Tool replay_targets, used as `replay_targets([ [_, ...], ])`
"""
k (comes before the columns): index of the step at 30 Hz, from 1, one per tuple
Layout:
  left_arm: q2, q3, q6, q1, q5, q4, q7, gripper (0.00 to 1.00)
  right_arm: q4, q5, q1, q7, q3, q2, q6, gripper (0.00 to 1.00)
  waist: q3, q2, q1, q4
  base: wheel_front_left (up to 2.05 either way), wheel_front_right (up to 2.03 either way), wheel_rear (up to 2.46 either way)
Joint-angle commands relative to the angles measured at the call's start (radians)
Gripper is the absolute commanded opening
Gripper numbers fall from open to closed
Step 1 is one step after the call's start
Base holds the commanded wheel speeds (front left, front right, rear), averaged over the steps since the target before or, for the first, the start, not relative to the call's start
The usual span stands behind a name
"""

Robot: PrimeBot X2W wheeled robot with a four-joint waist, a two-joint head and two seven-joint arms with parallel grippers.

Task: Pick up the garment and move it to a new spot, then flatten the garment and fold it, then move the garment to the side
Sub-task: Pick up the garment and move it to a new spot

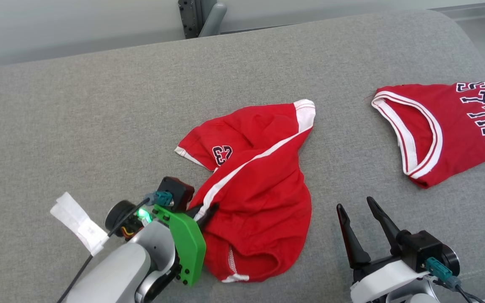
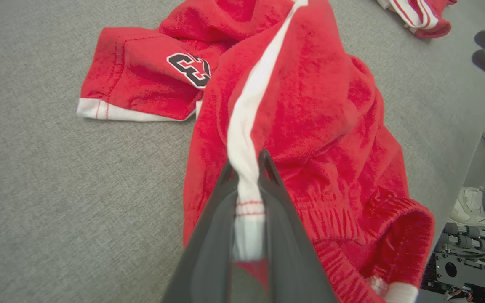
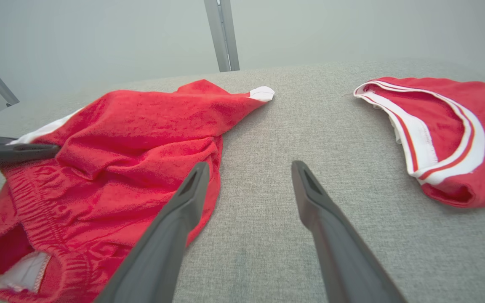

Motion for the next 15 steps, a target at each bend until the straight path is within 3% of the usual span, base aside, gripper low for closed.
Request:
replay_targets([
  [1,0.003,-0.01,-0.009,0.022,-0.003,0.034,-0.009,0.0,0.005,0.004,-0.009,0.0,0.0,-0.002,-0.001,1.0,-0.001,0.0034,0.0,0.004,0.0,0.0,0.0],
  [4,-0.006,-0.01,-0.017,0.04,-0.012,0.104,-0.046,0.0,0.011,0.0,-0.005,0.0,-0.008,-0.002,-0.001,1.0,-0.009,0.0034,0.0,0.013,0.0,0.0,0.0],
  [5,-0.016,-0.003,-0.018,0.05,-0.02,0.118,-0.067,0.42,0.014,-0.002,-0.002,0.0,-0.01,-0.002,-0.001,1.0,-0.014,0.0034,0.0,0.016,0.0,0.0,0.0],
  [6,-0.026,0.004,-0.018,0.06,-0.032,0.129,-0.086,0.95,0.017,-0.004,0.003,0.0,-0.012,-0.002,-0.001,1.0,-0.02,0.0034,0.0,0.019,0.0,0.0,0.0],
  [7,-0.034,0.017,-0.016,0.069,-0.046,0.132,-0.108,1.0,0.019,-0.004,0.008,0.0,-0.013,-0.002,-0.001,1.0,-0.027,0.0034,0.0,0.022,0.0,0.0,0.0],
  [12,-0.055,0.122,0.038,0.155,-0.111,0.084,-0.277,1.0,0.017,-0.006,0.031,0.0,-0.024,-0.002,-0.001,1.0,-0.071,0.0034,0.0,0.027,0.0,0.0,0.0],
  [15,-0.036,0.179,0.094,0.234,-0.121,0.032,-0.376,1.0,0.0,-0.006,0.043,0.0,-0.045,-0.002,-0.001,1.0,-0.093,0.0034,0.0,0.036,0.0,0.0,0.0],
])
